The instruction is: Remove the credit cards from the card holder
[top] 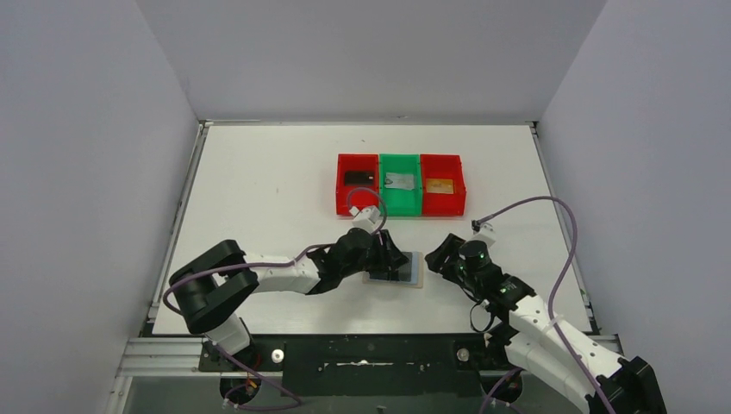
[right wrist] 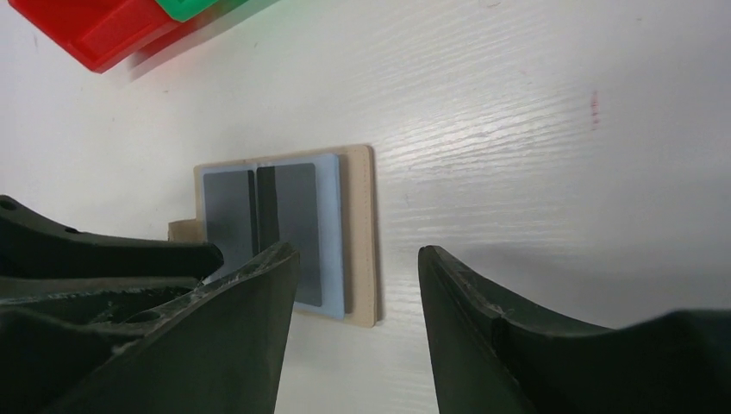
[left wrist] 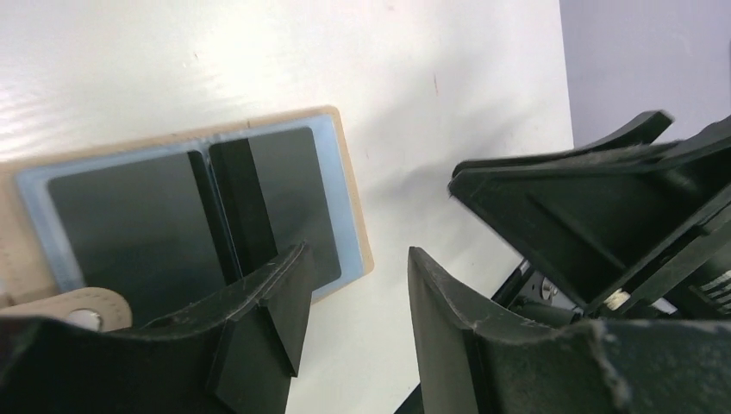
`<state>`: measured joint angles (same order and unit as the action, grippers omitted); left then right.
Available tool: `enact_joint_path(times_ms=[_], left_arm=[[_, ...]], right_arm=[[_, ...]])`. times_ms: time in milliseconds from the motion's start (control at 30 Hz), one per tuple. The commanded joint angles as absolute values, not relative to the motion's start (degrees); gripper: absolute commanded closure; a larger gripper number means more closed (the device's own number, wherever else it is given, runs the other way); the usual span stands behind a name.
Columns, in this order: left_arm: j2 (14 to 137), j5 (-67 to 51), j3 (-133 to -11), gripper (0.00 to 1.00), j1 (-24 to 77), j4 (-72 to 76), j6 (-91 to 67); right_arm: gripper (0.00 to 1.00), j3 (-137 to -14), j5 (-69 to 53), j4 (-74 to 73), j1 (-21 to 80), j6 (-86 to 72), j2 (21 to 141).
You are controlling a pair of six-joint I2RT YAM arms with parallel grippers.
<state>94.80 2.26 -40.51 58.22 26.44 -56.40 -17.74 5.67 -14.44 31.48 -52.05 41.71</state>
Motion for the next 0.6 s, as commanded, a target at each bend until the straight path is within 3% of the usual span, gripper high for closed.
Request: enact_joint_path(times_ms=[0, 233, 567], left_arm=[[89.6, 7.8, -40.4, 0.56, 57.6, 23.5, -55.6], [89.2, 8.9, -40.2, 0.56, 57.0, 20.5, -56.0], [92.2, 7.0, -41.9, 0.55, 57.0, 20.2, -55.9]], right_arm=[[0.46, -18.4, -1.5, -6.7, 31.3, -50.4, 45.5], [0.58, -23.0, -7.0, -4.0, 31.8, -46.7, 58.9], [0.61, -25.4, -8.1, -2.8, 32.7, -44.3, 65.5]])
